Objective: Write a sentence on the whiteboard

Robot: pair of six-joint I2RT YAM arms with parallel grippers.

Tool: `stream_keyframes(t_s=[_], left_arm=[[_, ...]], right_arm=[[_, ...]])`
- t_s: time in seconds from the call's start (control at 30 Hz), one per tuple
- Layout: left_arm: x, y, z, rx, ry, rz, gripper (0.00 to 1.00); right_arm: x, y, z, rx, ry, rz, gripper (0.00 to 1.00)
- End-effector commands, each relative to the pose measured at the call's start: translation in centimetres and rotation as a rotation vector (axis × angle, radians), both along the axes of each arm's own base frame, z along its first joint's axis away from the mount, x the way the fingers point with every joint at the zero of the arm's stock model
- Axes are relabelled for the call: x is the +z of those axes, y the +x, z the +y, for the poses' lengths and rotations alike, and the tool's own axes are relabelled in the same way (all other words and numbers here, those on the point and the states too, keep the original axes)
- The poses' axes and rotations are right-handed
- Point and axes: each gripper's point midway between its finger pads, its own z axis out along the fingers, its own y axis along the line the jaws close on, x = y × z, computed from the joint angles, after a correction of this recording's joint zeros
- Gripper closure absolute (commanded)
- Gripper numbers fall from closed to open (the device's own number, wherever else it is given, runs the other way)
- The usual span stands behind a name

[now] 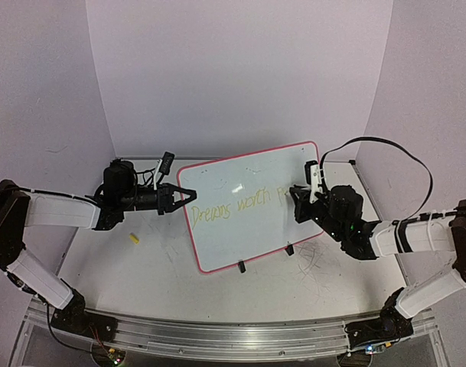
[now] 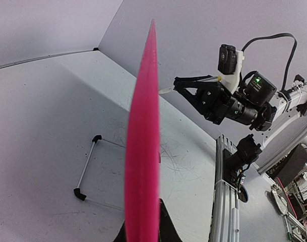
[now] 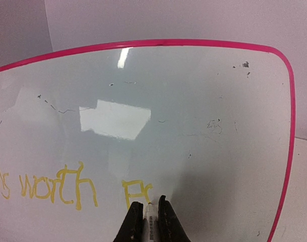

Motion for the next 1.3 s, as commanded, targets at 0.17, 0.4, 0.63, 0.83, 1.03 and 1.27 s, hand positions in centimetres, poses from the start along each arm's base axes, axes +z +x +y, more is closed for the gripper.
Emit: stream_keyframes(t_s=[0.17, 0.4, 0.63, 0.83, 1.03, 1.27], left_arm=[[-1.3, 1.5, 1.1, 0.079, 0.086, -0.048, 1.0], [-1.5, 1.4, 1.2, 0.077, 0.088, -0.047, 1.0], [-1.5, 1.4, 1.1, 0.076, 0.088, -0.049, 1.0], [-1.6, 1.5, 1.1, 0.074, 0.089, -0.047, 1.0], [-1.4, 1.5, 1.1, 0.076, 0.087, -0.05, 1.0], [-1.2, 1.4, 1.3, 0.085, 0.087, -0.055, 1.0]], right_arm=[[1.5, 0.8, -0.5, -0.063, 0.044, -0.042, 1.0], [2.6, 1.4, -0.3, -0.078, 0.058, -0.073, 1.0], [3.2, 1.9, -0.3, -0.093, 0.059, -0.089, 1.0], [3.3, 2.1, -0.2, -0.09, 0.06, -0.092, 1.0], [2.9, 1.9, -0.2, -0.083, 0.05, -0.081, 1.0], [1.0, 0.8, -0.6, -0.063, 0.044, -0.025, 1.0]])
